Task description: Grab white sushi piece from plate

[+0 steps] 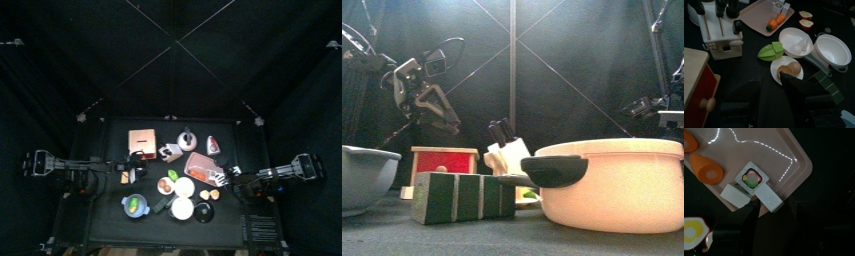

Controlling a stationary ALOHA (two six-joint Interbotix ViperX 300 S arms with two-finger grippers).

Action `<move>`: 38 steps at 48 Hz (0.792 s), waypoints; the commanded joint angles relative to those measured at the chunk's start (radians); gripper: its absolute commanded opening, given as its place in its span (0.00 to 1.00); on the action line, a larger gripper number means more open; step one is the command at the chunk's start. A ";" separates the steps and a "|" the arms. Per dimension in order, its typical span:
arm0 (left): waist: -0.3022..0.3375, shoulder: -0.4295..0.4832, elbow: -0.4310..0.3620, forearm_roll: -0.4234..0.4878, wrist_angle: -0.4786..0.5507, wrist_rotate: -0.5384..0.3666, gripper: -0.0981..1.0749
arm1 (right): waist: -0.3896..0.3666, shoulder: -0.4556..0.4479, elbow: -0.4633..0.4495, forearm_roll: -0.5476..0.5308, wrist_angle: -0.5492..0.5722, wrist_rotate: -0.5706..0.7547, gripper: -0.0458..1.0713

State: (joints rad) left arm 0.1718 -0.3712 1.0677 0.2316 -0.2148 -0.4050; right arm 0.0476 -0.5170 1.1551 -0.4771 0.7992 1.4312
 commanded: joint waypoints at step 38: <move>0.003 0.000 -0.005 -0.003 -0.009 0.003 0.72 | -0.023 -0.003 0.018 -0.025 -0.115 0.000 0.70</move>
State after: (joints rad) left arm 0.1733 -0.3712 1.0738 0.2301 -0.2148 -0.4034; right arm 0.0261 -0.5170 1.1812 -0.5047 0.6872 1.4312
